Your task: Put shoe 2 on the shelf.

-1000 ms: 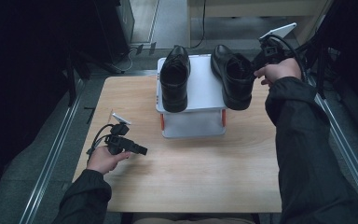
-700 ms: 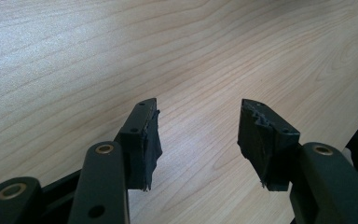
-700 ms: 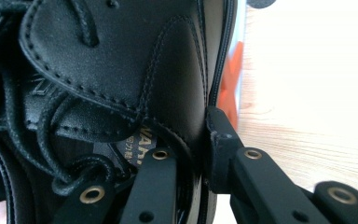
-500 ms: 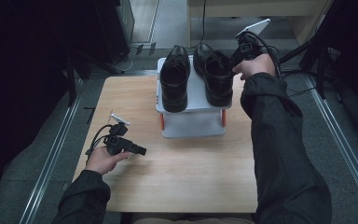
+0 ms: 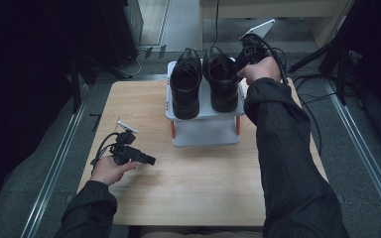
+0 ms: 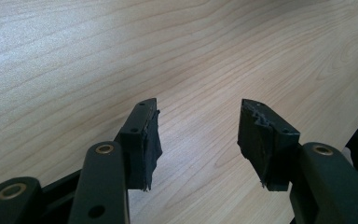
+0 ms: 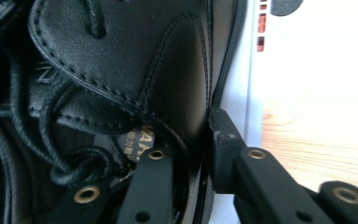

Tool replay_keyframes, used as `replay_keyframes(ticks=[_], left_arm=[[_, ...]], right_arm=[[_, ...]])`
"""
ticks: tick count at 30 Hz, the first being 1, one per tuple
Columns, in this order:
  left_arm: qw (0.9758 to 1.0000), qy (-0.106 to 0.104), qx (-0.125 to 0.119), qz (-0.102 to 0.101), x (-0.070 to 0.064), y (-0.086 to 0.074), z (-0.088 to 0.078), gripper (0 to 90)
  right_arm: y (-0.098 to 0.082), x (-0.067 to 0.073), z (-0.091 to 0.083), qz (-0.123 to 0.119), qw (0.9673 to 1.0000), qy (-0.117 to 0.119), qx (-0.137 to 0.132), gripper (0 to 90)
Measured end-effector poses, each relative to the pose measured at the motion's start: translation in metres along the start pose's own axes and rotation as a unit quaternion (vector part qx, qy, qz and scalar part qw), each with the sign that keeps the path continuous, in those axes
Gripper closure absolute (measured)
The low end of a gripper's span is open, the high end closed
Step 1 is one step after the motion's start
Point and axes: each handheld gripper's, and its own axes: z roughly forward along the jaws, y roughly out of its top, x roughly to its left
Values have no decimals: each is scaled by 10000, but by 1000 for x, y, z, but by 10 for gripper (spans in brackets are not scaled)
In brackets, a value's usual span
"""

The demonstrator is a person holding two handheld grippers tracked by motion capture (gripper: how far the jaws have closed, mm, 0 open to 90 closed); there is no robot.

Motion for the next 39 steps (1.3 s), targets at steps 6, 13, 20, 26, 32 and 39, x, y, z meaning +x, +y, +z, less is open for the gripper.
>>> replay_keyframes(ticks=[6,13,20,26,32,39], left_arm=[[10000,4,14,-7,-1,1,1,476],[10000,2,9,-8,0,1,0,476],[10000,22,18,0,1,1,0,476],[10000,43,15,-19,1,0,0,474],[10000,35,-13,-25,2,-1,-1,472],[10000,43,-6,-36,2,-1,-1,472]], right_arm=[[-6,9,0,-135,9999,88,57,747],[-12,11,4,-244,9997,31,34,738],[-16,11,7,-298,9995,62,3,705],[-16,8,7,-344,9993,176,20,649],[-17,6,0,-387,9987,322,-20,605],[-19,0,-11,-399,9979,496,-61,576]])
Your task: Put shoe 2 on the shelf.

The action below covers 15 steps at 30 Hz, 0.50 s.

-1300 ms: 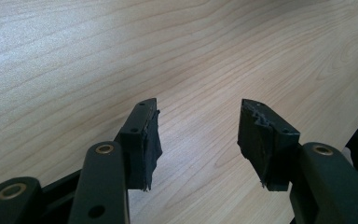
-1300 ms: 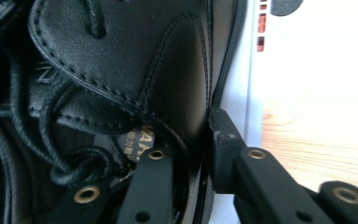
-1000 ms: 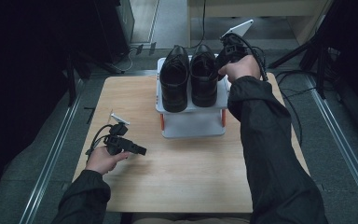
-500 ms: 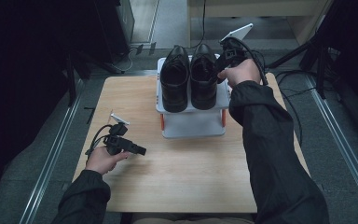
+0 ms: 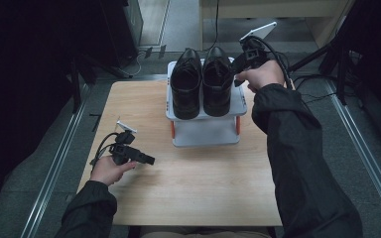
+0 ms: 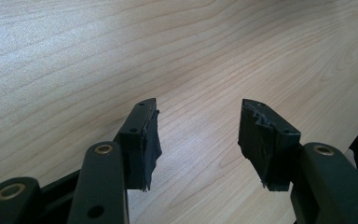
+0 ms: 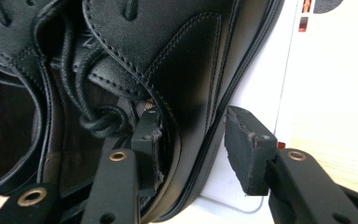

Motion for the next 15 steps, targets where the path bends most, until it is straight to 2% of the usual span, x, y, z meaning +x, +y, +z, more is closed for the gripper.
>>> replay_keyframes(ticks=[6,15], left_arm=[[10000,26,6,-33,0,1,1,471],[10000,42,22,-38,1,1,1,472]], right_arm=[[-2,-3,-6,-22,9999,134,70,563],[-7,-6,-27,-131,9996,261,-52,564]])
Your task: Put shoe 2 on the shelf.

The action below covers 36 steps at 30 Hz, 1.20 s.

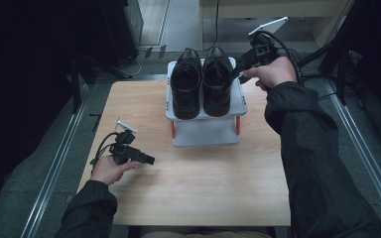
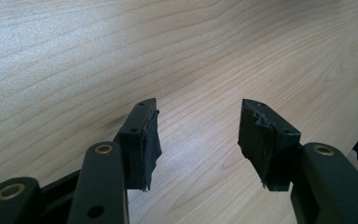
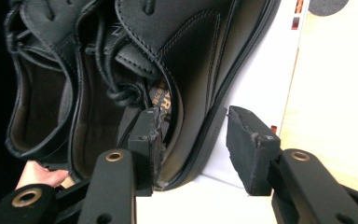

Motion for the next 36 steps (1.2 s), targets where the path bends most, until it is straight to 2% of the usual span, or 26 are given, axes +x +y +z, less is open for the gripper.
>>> replay_keyframes(ticks=[5,13,16,17,28,36], left_arm=[[10000,10,10,-6,1,0,0,471],[10000,22,28,34,1,1,0,472],[10000,14,15,13,1,1,0,472],[10000,16,11,14,1,1,0,471],[10000,60,29,-23,1,2,3,472],[10000,67,22,-40,2,2,2,472]], right_arm=[[-5,-5,-10,-91,10000,-36,-8,564],[-16,-21,-12,-203,9998,-18,-23,564],[-21,-29,-9,-214,9998,-20,-26,564],[-24,-32,-7,-246,9997,43,-43,563],[-46,-68,3,-128,9997,182,-27,563],[-66,-93,18,-113,9996,248,61,562]])
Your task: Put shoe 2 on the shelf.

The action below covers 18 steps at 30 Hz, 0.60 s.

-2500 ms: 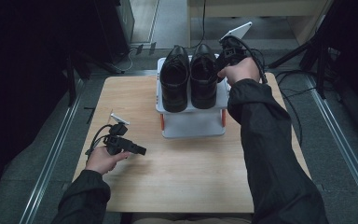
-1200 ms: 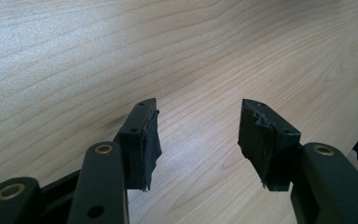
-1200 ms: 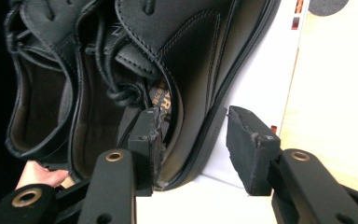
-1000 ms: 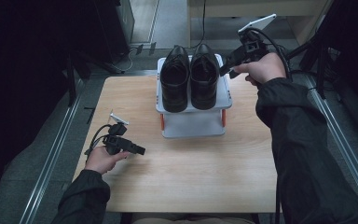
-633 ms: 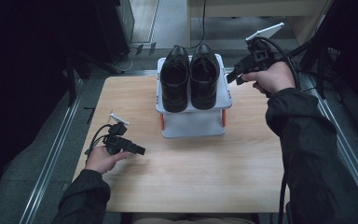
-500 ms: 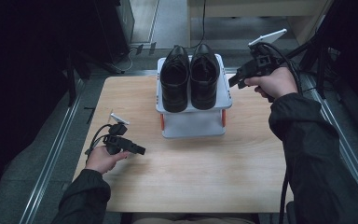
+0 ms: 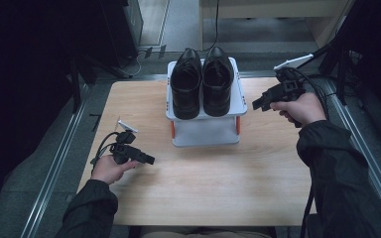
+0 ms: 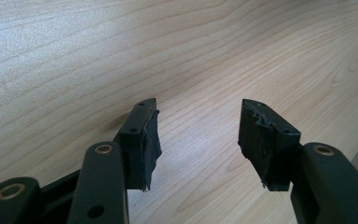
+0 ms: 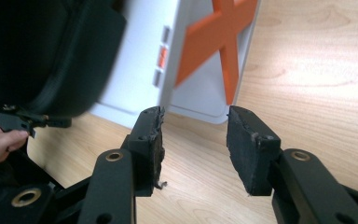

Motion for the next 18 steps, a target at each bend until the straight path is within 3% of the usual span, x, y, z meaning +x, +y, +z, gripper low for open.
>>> replay_keyframes(ticks=[12,18], left_arm=[[10000,24,-3,3,1,0,-1,471],[10000,26,-11,33,2,0,-1,470]], right_arm=[[-35,-21,32,-84,9998,173,77,557],[-51,-30,47,-114,9997,142,155,556]])
